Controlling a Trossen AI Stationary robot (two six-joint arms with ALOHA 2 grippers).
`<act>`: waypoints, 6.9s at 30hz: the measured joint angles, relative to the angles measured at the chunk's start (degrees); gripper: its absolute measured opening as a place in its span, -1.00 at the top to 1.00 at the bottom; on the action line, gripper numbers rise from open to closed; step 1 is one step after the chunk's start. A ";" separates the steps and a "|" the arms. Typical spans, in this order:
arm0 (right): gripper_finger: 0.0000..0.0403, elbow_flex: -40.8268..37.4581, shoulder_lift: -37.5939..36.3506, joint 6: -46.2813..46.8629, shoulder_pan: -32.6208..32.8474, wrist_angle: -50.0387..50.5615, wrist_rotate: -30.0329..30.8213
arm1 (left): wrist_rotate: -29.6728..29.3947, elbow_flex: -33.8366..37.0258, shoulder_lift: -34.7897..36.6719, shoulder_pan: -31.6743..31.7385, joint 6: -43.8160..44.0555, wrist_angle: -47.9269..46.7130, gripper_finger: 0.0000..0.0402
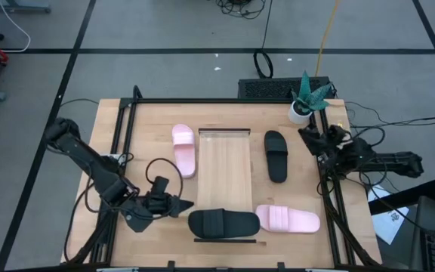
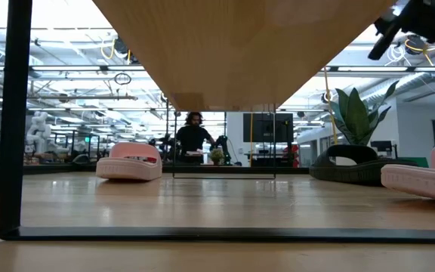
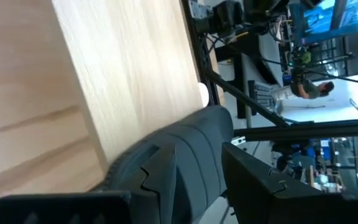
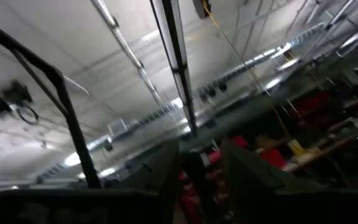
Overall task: Pick and place slides into the shelf
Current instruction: Put the black slides on the shelf
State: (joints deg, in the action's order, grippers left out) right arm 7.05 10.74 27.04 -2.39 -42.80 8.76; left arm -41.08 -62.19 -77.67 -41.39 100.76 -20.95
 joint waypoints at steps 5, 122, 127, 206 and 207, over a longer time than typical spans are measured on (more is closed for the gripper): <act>0.46 7.55 1.54 -5.18 -0.02 16.80 0.19 | -1.24 0.00 2.11 -0.01 -0.01 -3.42 0.38; 0.46 59.83 76.83 -46.15 -33.90 99.19 -14.74 | -0.02 0.00 5.72 2.06 -1.95 -10.34 0.38; 0.45 59.83 76.83 -50.19 -33.77 100.87 -14.92 | -0.02 0.00 5.72 2.06 -2.05 -10.34 0.38; 0.15 63.76 85.26 -57.89 -37.63 106.63 -26.51 | -2.10 0.00 11.36 2.06 -8.67 -10.51 0.38; 0.15 63.80 85.26 -58.00 -37.82 106.60 -26.60 | -2.09 0.00 11.36 2.06 -8.67 -10.51 0.38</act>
State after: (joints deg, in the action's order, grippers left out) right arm 70.85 96.01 -30.95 -40.21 63.80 -17.84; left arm -43.16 -62.19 -66.30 -39.33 92.09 -31.46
